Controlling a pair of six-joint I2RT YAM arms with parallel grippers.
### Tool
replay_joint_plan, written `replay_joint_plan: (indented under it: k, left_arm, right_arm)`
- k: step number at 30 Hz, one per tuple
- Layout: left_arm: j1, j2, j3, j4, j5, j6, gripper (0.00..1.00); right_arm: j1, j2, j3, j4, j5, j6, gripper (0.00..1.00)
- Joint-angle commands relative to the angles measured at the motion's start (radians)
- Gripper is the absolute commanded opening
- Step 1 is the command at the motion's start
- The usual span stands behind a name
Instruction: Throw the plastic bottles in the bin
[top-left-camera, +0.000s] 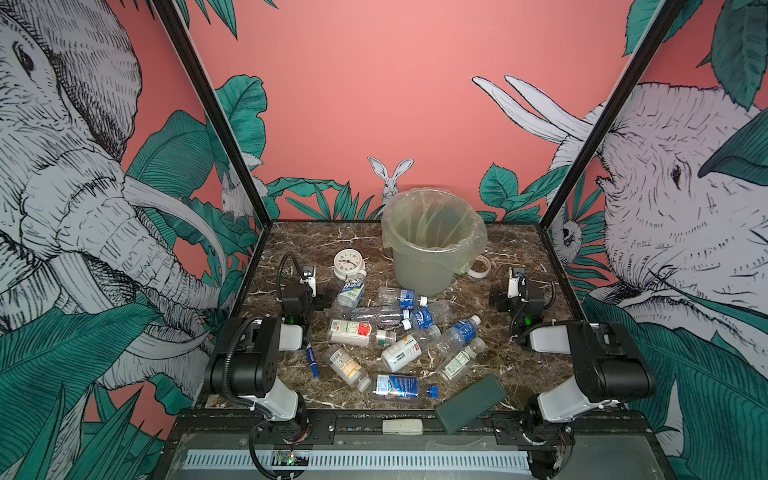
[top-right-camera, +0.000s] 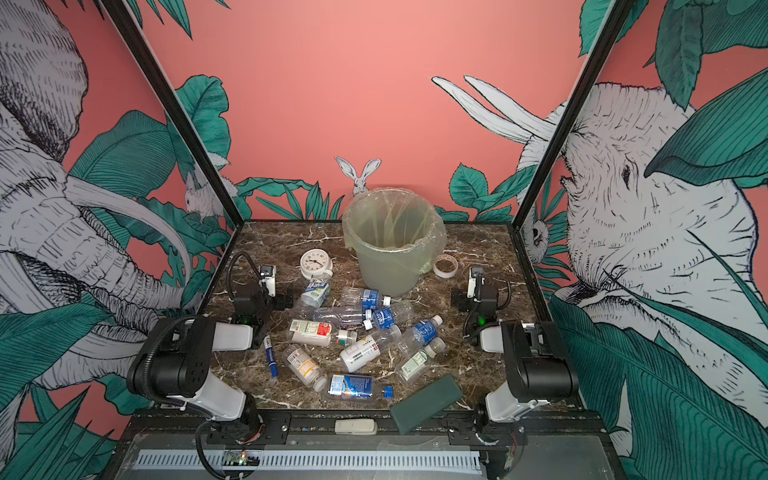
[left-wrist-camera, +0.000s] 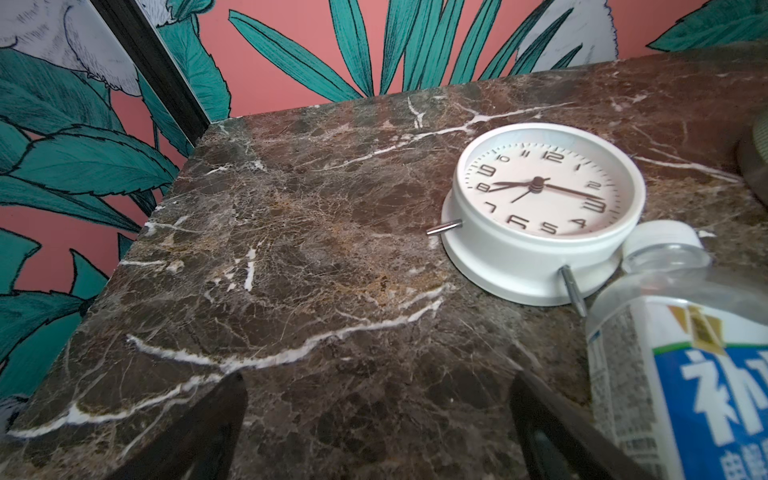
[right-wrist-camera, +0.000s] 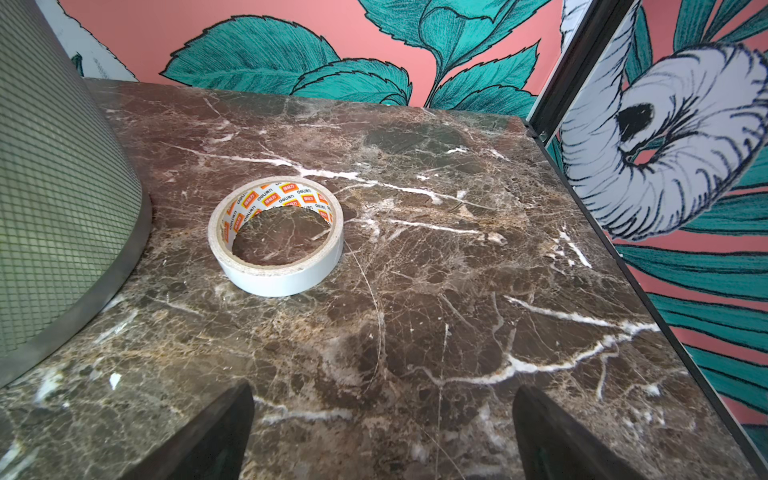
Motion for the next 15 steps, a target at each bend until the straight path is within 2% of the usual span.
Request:
replay_joint_plan:
  k: [1,15]
  left_arm:
    - [-0.003,-0.019,0.015,-0.012,-0.004,0.001,0.99]
    - [-0.003,-0.018,0.014,-0.011,-0.005,0.000,1.00]
  right_arm:
    - [-0.003,-0.003,-0.002,0.041,-0.004,0.001,0.99]
    - [-0.002,-0.005,-0.005,0.047,0.001,0.001,0.99]
